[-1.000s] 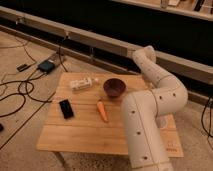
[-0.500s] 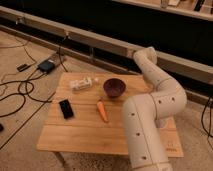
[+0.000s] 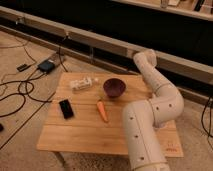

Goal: Wipe the white sponge on the table

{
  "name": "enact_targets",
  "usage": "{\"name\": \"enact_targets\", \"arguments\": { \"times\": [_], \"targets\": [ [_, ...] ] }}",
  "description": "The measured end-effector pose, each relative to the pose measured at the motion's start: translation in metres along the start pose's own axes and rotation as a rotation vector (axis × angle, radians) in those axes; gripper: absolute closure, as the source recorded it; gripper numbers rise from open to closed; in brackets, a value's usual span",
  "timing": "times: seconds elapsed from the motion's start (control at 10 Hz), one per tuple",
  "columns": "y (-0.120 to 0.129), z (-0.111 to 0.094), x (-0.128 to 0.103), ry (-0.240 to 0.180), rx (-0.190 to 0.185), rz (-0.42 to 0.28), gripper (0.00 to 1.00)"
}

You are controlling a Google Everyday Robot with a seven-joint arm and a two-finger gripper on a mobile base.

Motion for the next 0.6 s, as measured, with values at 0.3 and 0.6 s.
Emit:
{"name": "enact_targets", "arguments": {
  "times": [0.3, 0.6],
  "targets": [
    [0.032, -0.001, 0.002, 0.004, -0.028, -0.051, 1.0],
    [0.062, -0.006, 0.009, 0.019, -0.059, -0.113, 1.0]
  ]
}}
